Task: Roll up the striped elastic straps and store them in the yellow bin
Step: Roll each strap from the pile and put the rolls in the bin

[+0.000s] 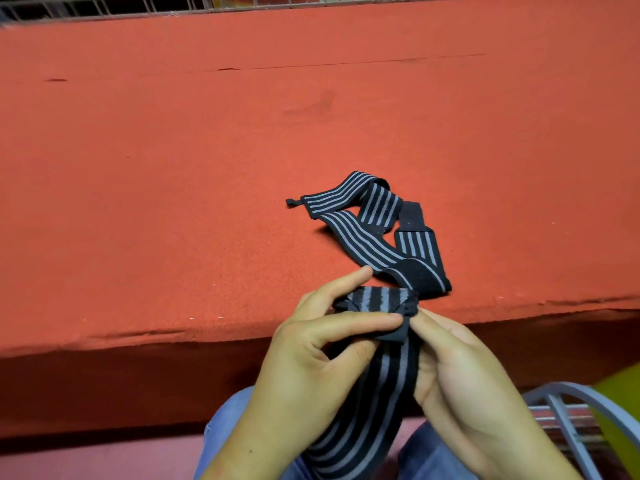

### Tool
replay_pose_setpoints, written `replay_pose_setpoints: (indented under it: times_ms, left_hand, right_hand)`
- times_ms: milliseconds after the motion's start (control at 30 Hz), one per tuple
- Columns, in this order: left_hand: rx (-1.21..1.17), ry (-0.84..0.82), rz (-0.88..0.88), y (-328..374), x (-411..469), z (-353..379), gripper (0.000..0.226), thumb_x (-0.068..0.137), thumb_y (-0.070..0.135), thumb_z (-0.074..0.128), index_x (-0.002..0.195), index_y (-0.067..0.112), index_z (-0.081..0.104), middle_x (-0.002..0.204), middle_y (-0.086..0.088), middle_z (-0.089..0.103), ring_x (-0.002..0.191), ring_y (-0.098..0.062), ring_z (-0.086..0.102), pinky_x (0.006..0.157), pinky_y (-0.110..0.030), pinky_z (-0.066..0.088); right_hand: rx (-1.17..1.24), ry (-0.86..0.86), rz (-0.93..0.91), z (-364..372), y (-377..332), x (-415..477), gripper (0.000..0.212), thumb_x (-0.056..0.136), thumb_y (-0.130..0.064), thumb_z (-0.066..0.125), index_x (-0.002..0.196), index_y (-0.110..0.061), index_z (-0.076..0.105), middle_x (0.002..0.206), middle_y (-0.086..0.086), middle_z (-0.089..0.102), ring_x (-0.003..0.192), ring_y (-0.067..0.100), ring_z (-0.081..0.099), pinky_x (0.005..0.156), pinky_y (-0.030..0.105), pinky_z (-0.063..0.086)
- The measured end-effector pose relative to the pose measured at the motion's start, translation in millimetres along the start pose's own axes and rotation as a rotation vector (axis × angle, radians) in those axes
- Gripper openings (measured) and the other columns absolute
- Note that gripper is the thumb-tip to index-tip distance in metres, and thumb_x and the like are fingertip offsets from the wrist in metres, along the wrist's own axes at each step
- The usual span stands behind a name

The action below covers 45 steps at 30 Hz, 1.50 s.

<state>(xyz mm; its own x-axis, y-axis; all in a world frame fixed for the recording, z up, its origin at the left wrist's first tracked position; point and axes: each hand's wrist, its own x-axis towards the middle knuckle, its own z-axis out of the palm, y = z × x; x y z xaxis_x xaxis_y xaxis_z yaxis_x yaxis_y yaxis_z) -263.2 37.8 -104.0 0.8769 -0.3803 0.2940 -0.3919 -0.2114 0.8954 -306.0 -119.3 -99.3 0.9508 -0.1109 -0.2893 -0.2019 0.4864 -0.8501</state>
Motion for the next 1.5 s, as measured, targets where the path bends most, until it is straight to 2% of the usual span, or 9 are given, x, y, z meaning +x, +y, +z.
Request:
replay_pose_setpoints:
  times_ms: [333,467,633,767,867,1000,1267,1400,1500]
  left_hand:
    - [0.13,-0.087,0.084,0.4,-4.5,-3.9,0.036,0.093,0.019,0.068,0.119,0.042,0.076,0.155,0.027,0.043,0.147,-0.012,0.038,0.112,-0.012,0.031]
    - [0.175,-0.083,0.097,-3.1,-4.0,-2.6,0.035,0.092,0.019,0.069,0.117,0.042,0.077,0.154,0.026,0.044,0.144,-0.01,0.042,0.111,-0.01,0.029]
    - [-0.121,-0.074,-0.056,-3.4,-6.5,-5.6,0.04,0.087,0.018,0.078,0.117,0.041,0.067,0.149,0.022,0.052,0.136,-0.007,0.054,0.109,-0.026,0.044]
    - [-0.321,-0.056,-0.263,-7.4,-2.9,-9.8,0.05,0.085,0.032,0.076,0.13,0.032,0.055,0.123,0.013,0.07,0.109,-0.016,0.07,0.092,-0.028,0.057]
    - [-0.23,-0.15,-0.27,-7.0,-2.5,-8.7,0.044,0.097,0.045,0.064,0.138,0.033,0.053,0.125,0.007,0.072,0.118,-0.018,0.067,0.107,-0.038,0.051]
    - [-0.178,-0.218,-0.209,0.0,-5.2,-3.3,0.039,0.105,0.037,0.051,0.142,0.026,0.052,0.138,0.016,0.065,0.133,-0.002,0.056,0.112,-0.028,0.043]
    - [0.098,-0.234,-0.25,-13.0,-8.7,-11.4,0.025,0.107,0.021,0.055,0.122,0.033,0.071,0.114,0.023,0.074,0.113,0.004,0.066,0.101,-0.031,0.05]
    - [0.084,-0.156,-0.288,-16.2,-12.4,-12.0,0.023,0.107,0.025,0.053,0.112,0.032,0.074,0.101,0.019,0.077,0.098,0.0,0.069,0.093,-0.031,0.053]
    - [-0.035,-0.017,-0.41,-26.9,-14.8,-20.7,0.025,0.107,0.024,0.053,0.105,0.027,0.077,0.1,0.014,0.08,0.099,-0.005,0.074,0.102,-0.041,0.054]
  right_hand:
    - [0.162,-0.039,0.034,-2.8,-2.4,0.2,0.05,0.102,-0.039,0.045,0.119,-0.006,0.079,0.126,0.023,0.074,0.119,0.033,0.073,0.101,0.044,0.057]
    - [0.017,-0.111,-0.015,-1.1,-1.4,-2.7,0.041,0.1,-0.036,0.051,0.118,-0.014,0.08,0.122,0.02,0.076,0.118,0.032,0.074,0.1,0.04,0.059]
    - [-0.073,-0.109,-0.061,-4.6,1.1,-1.1,0.035,0.101,-0.031,0.053,0.118,-0.017,0.08,0.12,0.018,0.078,0.116,0.031,0.074,0.096,0.035,0.061]
    - [-0.14,-0.133,-0.084,-9.5,3.1,-1.1,0.033,0.105,-0.028,0.051,0.123,-0.017,0.077,0.124,0.016,0.077,0.12,0.033,0.072,0.109,0.048,0.052]
    - [-0.176,-0.1,-0.158,-7.6,6.5,-0.6,0.032,0.104,-0.03,0.053,0.124,-0.018,0.076,0.126,0.013,0.076,0.123,0.031,0.071,0.114,0.05,0.045]
    - [-0.232,0.004,-0.268,-1.0,7.6,1.6,0.033,0.102,-0.037,0.052,0.115,-0.022,0.078,0.117,0.007,0.08,0.115,0.024,0.075,0.107,0.048,0.051]
    - [-0.333,0.071,-0.347,-7.5,-11.1,14.7,0.033,0.105,-0.039,0.051,0.116,-0.02,0.076,0.115,0.003,0.08,0.113,0.023,0.075,0.106,0.051,0.053]
    - [-0.344,0.148,-0.368,-10.6,-7.8,24.7,0.033,0.11,-0.034,0.05,0.117,-0.013,0.074,0.114,0.008,0.08,0.112,0.028,0.075,0.107,0.058,0.053]
    - [-0.17,0.293,-0.405,-21.5,-16.5,30.1,0.033,0.113,-0.028,0.045,0.118,-0.012,0.073,0.116,0.008,0.08,0.113,0.025,0.076,0.11,0.051,0.054]
